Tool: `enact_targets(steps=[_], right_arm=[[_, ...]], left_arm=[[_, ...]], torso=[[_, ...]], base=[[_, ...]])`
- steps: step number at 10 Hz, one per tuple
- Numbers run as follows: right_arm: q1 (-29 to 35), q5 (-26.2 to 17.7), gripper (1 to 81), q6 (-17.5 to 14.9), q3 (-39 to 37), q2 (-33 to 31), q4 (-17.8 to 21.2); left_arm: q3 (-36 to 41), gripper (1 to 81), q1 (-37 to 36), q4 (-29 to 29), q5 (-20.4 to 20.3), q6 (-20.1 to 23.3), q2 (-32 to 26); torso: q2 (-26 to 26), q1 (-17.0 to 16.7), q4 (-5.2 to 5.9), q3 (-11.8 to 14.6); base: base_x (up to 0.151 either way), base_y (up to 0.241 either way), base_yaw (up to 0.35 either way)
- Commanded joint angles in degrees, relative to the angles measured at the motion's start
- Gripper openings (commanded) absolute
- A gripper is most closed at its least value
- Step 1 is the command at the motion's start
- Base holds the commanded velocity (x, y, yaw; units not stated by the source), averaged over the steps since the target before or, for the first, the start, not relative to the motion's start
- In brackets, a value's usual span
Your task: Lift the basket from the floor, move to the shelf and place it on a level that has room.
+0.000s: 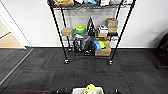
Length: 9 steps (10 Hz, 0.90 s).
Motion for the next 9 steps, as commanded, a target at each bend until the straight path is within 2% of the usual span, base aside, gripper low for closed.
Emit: enact_targets(steps=[1, 4, 6, 8, 9], right_arm=[[6.9, -1.2, 1.0, 0.7, 5.5, -2.8, 2.0], [7.0, 0.1, 1.0, 1.1, 9.1, -5.5, 2.0], [6.8, 1.9, 1.0, 1.1, 13.2, -8.4, 2.0], [7.0, 2.9, 1.0, 1.1, 17.0, -10.8, 2.0], [6.7, 4.1, 1.0, 1.1, 20.2, -12.9, 2.0]], left_arm=[[7.4, 1.0, -7.6, -2.3, 1.5, 0.2, -4.5], [11.8, 1.0, -8.7, -2.3, 1.2, 0.0, -6.5], [16.5, 1.0, -8.8, -2.3, -1.0, 0.0, -8.7], [19.5, 1.0, -9.0, -2.3, -1.2, 0.0, -10.2], [21.5, 1.0, -9.0, -2.3, -1.2, 0.0, -11.0]], torso=[[5.4, -3.5, 0.00, 4.0], [11.4, -7.4, 0.00, 8.1], [15.1, -9.8, 0.00, 10.0], [18.9, -12.2, 0.00, 12.2], [20.8, -13.5, 0.00, 9.7]], base=[[0.000, 0.000, 0.000], [0.000, 0.000, 0.000], [0.000, 0.000, 0.000], [0.000, 0.000, 0.000], [0.000, 0.000, 0.000]])
